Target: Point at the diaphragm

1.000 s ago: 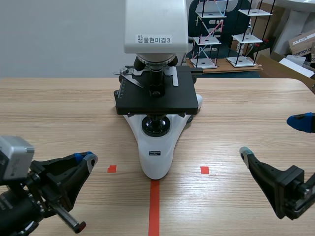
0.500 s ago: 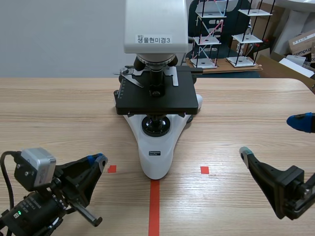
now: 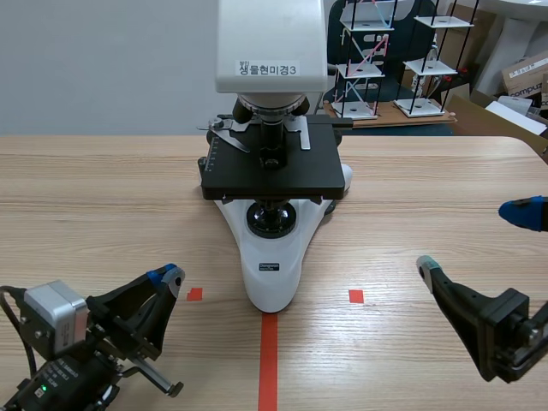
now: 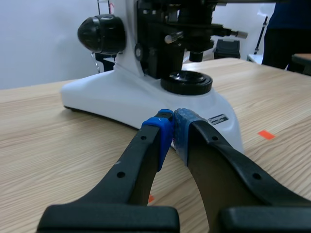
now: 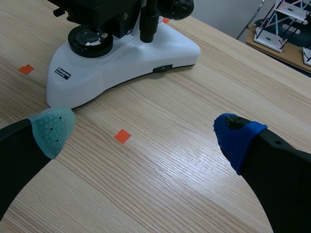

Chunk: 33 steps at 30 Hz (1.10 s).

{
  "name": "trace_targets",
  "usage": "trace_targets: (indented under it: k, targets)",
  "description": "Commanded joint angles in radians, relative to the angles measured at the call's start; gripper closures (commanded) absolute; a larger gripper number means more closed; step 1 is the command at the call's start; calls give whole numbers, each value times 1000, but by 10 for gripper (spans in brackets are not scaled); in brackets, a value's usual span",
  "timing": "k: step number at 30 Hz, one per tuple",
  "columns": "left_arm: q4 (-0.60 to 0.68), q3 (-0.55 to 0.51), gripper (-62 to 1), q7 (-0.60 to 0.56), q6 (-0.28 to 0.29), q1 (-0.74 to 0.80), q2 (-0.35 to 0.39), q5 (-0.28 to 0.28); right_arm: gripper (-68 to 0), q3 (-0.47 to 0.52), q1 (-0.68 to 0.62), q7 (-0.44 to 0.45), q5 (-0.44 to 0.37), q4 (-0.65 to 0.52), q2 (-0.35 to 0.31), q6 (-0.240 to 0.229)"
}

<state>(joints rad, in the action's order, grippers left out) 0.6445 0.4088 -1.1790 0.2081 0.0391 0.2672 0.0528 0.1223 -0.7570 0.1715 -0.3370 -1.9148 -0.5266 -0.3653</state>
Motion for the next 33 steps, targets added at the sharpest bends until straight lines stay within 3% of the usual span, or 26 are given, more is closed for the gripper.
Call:
trace_targets:
  k: [1,14,18,22,33]
  targets:
    - [6,6,-27,-39,-7,-13,-10,6,-630,2,9,11,-6,-14,-8,3]
    - [-91,62,-27,-90,-61,-113,-76,2,-630,2,9,11,-6,-14,-8,3]
    - [-93,62,-27,-105,-69,-123,-87,-43,-630,2,9,11,-6,-14,-8,3]
    - [-93,62,-27,-112,-86,-126,-93,-49,-630,2,9,11,-6,-14,-8,3]
    - [-94,62,-27,-102,-87,-137,-112,-50,-630,2,9,11,-6,-14,-8,3]
